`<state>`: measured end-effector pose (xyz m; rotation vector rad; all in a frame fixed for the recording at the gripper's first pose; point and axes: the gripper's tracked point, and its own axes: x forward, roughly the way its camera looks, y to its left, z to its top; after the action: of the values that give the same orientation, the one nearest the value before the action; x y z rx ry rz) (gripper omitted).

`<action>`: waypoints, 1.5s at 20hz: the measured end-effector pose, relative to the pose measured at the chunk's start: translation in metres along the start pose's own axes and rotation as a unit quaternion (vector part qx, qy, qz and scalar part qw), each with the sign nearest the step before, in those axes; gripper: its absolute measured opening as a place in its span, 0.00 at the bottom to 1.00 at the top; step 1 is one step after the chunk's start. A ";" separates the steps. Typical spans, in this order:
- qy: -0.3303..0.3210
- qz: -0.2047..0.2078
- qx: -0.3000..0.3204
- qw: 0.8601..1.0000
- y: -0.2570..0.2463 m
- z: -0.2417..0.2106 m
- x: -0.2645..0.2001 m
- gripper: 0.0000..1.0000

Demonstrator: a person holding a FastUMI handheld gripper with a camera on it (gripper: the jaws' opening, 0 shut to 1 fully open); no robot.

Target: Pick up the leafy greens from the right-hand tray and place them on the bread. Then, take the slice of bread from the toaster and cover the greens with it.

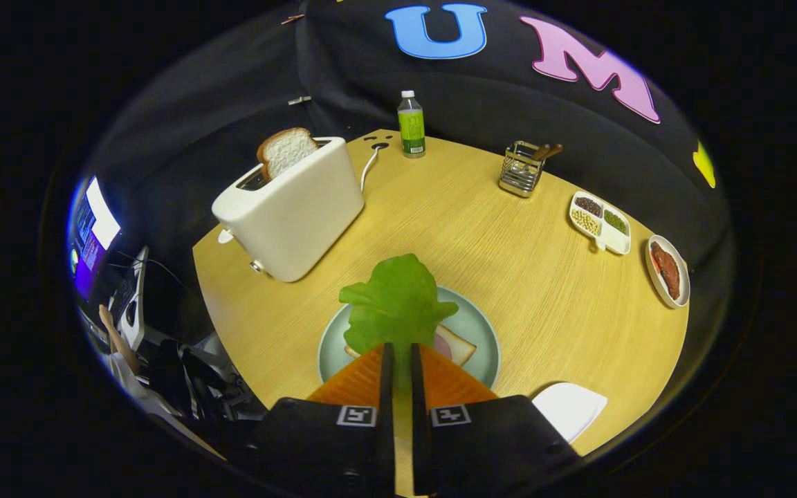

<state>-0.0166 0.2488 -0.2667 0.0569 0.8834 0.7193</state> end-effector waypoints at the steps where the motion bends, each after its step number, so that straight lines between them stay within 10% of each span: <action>1: -0.003 -0.004 0.000 1.000 -0.001 0.002 0.005 0.36; 4: -0.027 -0.012 0.000 1.000 -0.001 0.011 0.006 0.94; 20: -0.260 0.036 -0.003 0.965 0.069 0.193 -0.090 0.98; 30: -0.248 0.058 -0.029 0.967 0.164 0.256 -0.031 0.99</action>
<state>0.0656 0.4175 -0.0252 0.2287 0.3806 0.7930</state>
